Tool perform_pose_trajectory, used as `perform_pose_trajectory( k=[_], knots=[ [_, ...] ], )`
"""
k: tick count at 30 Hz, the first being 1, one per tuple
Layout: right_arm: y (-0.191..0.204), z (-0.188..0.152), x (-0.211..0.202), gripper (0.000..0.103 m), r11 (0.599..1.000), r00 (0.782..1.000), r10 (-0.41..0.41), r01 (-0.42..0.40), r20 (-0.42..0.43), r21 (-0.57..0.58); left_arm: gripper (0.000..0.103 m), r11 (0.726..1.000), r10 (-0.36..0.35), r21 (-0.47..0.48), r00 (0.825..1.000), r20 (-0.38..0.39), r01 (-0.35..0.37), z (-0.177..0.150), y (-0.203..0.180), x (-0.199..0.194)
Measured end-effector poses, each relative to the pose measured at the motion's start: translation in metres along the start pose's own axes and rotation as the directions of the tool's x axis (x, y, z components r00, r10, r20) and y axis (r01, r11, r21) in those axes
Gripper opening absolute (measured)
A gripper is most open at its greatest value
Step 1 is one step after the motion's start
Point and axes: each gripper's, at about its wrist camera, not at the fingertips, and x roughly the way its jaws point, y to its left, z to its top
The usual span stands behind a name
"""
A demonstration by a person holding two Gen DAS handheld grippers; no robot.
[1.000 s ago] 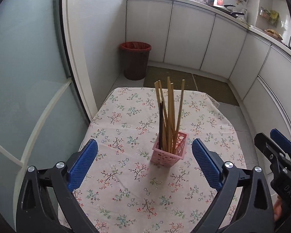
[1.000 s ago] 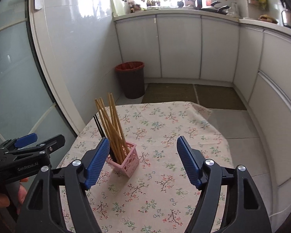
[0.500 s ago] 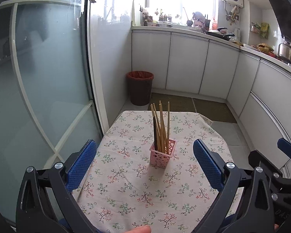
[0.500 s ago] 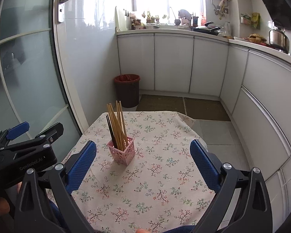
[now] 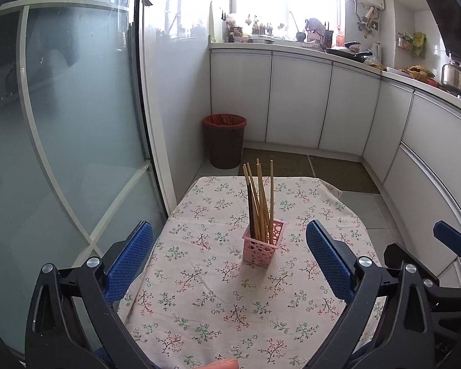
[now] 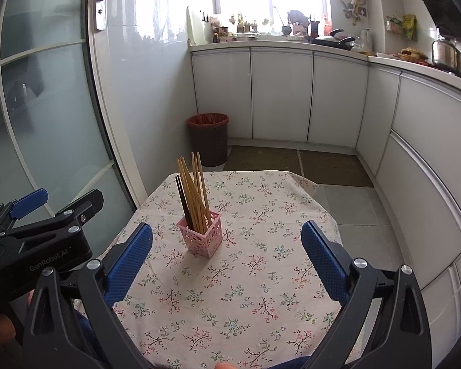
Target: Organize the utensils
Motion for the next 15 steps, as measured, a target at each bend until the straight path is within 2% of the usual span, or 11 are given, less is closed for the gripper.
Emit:
perform_pose_trajectory(
  k=[15],
  knots=[
    [0.0, -0.002, 0.013, 0.095, 1.0, 1.0, -0.001, 0.001, -0.012, 0.001, 0.096, 0.999, 0.025, 0.022, 1.0, -0.017, -0.025, -0.002, -0.002, 0.007]
  ],
)
